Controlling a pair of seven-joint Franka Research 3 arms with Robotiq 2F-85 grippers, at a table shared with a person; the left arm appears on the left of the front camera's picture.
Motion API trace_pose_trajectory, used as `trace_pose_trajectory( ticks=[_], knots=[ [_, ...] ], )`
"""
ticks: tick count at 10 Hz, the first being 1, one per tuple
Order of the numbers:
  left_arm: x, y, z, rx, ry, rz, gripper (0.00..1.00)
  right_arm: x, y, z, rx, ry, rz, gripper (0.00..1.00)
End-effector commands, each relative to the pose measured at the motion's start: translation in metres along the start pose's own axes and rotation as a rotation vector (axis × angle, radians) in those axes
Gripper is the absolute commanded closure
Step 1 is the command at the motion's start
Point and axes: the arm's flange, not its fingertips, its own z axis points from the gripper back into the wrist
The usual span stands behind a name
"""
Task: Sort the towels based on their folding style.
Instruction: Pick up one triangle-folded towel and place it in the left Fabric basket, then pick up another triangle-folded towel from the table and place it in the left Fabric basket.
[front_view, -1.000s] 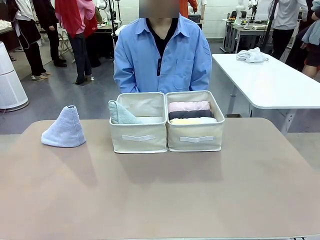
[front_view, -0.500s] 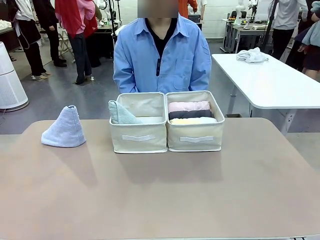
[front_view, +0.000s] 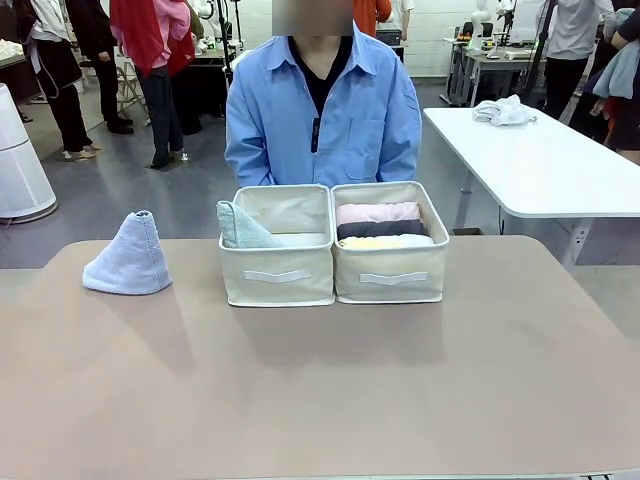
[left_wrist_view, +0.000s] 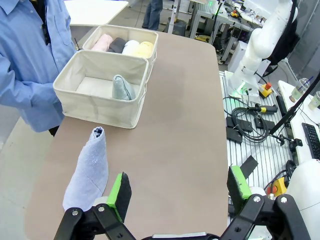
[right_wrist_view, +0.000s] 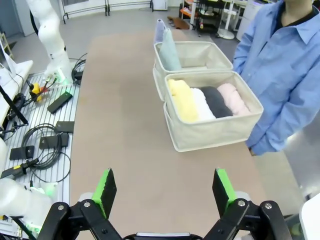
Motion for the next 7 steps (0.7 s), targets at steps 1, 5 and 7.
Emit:
trace_pose_trajectory(
  ticks=[1, 5, 7],
  knots=[
    [0.0021, -0.0012, -0.0006, 0.009, -0.005, -0.002, 0.0, -0.0017, -0.0003, 0.0032, 0.014, 0.005, 0.011, 0.0],
    [0.0021, -0.0012, -0.0006, 0.009, -0.005, -0.002, 0.0, -0.0017, -0.0003, 0.0032, 0.014, 0.005, 0.011, 0.0],
    [0.0021, -0.0012, -0.0006, 0.009, -0.005, -0.002, 0.0, -0.0017, -0.0003, 0.0032, 0.014, 0.005, 0.011, 0.0]
  ],
)
